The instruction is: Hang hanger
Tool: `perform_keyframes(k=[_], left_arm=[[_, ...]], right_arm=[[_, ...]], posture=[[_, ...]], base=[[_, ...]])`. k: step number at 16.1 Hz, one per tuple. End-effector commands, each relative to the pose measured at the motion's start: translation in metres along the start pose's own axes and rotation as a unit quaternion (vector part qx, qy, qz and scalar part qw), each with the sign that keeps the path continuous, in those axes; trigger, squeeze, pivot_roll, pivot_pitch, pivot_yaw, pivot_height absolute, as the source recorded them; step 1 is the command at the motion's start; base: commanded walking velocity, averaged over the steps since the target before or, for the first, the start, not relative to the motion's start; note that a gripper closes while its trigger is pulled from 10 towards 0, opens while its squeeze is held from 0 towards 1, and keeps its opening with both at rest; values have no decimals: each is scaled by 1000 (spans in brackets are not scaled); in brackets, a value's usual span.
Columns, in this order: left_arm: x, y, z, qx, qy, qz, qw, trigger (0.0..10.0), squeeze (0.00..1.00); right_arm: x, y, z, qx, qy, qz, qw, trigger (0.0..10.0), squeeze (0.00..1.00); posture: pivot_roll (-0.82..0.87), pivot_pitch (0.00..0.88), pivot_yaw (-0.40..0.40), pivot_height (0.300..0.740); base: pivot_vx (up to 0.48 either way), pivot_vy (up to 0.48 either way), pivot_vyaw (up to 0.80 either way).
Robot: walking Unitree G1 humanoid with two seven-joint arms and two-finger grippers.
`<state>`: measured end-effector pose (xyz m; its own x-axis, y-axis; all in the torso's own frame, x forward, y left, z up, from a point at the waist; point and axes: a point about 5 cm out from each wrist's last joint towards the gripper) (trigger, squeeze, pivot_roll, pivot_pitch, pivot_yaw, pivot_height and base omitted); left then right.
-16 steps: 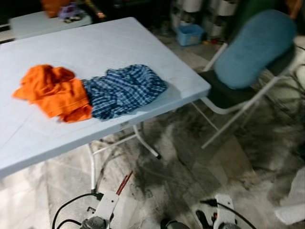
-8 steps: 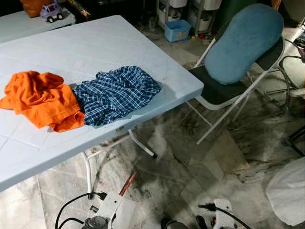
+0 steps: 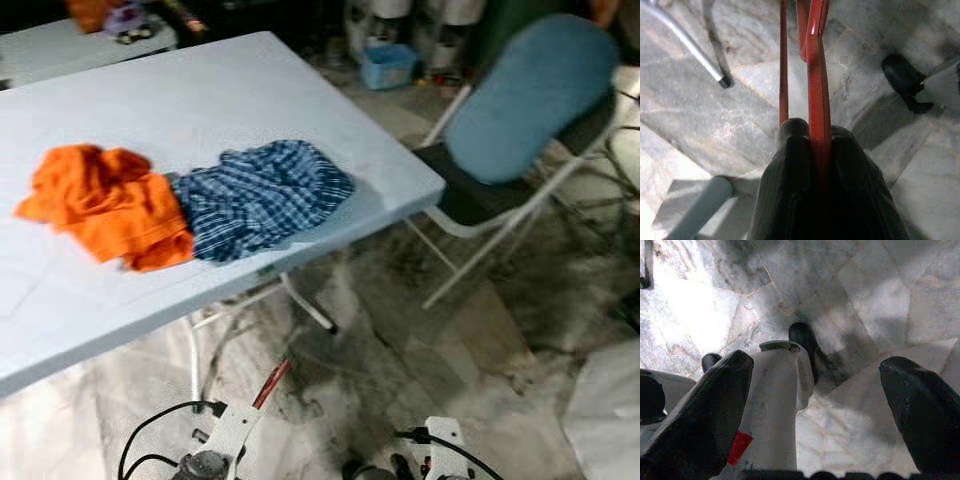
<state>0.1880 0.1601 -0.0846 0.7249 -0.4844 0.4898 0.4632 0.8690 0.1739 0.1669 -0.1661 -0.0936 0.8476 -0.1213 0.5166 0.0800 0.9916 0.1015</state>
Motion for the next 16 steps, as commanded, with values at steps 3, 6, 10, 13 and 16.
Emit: perform_keyframes(k=[3,6,10,13,16], left_arm=[[-3,-2,0,-6,4,-5,1000,10000,0],[-4,-1,1,-6,5,-8,1000,10000,0],[-4,1,1,-3,6,-12,1000,10000,0],[-5,2,1,-3,7,-14,1000,10000,0],[-5,2,1,-3,8,-15,1000,10000,0]], right_arm=[[1,7,-1,3,5,4,1000,10000,0],[3,6,-1,5,3,8,1000,10000,0],[0,2,0,7,7,21,1000,10000,0],[0,3,0,7,9,25,1000,10000,0],[-1,3,0,7,10,26,1000,10000,0]], posture=[[-85,107,10,740],[-82,104,12,740],[-79,101,13,740],[-81,104,14,740],[-85,108,14,740]], base=[[0,0,0],[-175,0,0],[-368,0,0],[-368,0,0],[-369,0,0]])
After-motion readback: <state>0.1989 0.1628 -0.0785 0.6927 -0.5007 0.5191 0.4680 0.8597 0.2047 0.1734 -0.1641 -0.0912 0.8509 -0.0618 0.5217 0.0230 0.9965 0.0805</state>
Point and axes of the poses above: a point about 5 cm out from each wrist's last joint towards the gripper, its own z axis pointing back from the gripper into the wrist, its own x axis along the axis of the wrist's last joint, y = z × x, and after that the axes turned 3 degrees about -z, right-handed
